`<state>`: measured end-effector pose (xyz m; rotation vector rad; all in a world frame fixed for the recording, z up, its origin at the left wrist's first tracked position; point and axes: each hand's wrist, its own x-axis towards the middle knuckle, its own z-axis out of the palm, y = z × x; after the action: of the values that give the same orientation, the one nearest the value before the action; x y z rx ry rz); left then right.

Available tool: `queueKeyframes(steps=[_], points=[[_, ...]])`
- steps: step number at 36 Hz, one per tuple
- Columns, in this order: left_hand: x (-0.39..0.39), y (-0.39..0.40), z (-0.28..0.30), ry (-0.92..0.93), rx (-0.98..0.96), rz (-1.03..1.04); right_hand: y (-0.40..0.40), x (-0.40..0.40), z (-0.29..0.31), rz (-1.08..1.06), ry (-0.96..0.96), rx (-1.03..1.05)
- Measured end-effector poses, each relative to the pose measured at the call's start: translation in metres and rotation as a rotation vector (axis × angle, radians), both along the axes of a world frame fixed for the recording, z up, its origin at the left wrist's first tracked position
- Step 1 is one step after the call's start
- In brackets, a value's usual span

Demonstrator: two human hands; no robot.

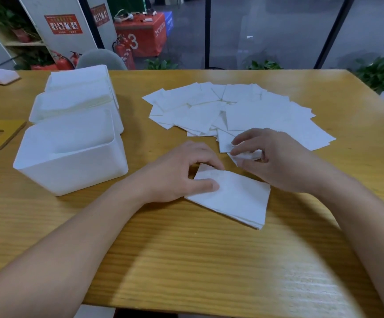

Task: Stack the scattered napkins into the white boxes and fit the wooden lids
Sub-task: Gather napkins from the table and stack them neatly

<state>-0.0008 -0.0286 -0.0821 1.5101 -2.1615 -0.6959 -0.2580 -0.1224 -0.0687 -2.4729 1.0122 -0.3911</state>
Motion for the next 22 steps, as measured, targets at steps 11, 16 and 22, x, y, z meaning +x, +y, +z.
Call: queueKeyframes(steps=[11,16,22], points=[[0.016,-0.003,0.008,0.04,0.108,0.116,0.0,0.003,-0.01,0.056,0.14,-0.103],[0.019,-0.003,0.006,0.077,0.119,0.126,-0.001,0.003,-0.01,0.033,0.125,-0.117],[0.016,-0.005,0.003,0.045,0.008,0.166,-0.003,0.0,-0.009,0.075,0.08,-0.089]])
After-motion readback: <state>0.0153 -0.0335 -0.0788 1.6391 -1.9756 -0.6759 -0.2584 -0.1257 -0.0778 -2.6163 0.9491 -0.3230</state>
